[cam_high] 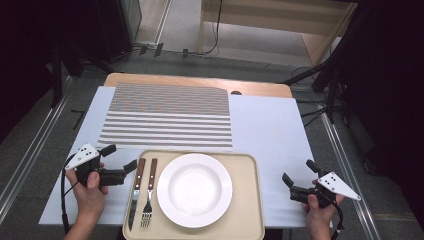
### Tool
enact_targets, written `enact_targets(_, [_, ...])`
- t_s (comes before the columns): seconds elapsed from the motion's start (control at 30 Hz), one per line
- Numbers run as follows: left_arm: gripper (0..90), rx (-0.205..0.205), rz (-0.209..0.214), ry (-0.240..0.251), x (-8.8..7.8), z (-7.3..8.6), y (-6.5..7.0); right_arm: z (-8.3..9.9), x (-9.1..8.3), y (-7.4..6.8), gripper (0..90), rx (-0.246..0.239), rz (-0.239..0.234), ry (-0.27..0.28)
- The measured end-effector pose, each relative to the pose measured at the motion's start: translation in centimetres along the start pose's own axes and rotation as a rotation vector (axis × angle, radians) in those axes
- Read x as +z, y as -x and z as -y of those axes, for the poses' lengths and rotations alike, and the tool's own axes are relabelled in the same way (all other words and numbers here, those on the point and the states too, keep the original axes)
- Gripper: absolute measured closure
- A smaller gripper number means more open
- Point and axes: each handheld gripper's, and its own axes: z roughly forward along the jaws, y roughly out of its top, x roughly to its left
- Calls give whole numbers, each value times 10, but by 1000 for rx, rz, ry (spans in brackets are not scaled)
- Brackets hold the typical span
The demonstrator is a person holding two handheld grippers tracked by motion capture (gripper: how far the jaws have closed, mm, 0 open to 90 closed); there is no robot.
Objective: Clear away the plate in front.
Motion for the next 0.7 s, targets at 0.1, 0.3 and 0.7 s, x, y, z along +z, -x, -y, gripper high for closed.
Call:
enact_targets(0.1, [0,-11,-17,11,-5,1,-7,0,0,0,0,5,2,-3])
enact_targets(0.3, [0,-12,-48,23,-18,5,-20,0,0,-1,0,1,4,-4])
enact_targets(0.7, [0,12,-63,45,-38,12,-38,0,-1,0,0,8,4,-1])
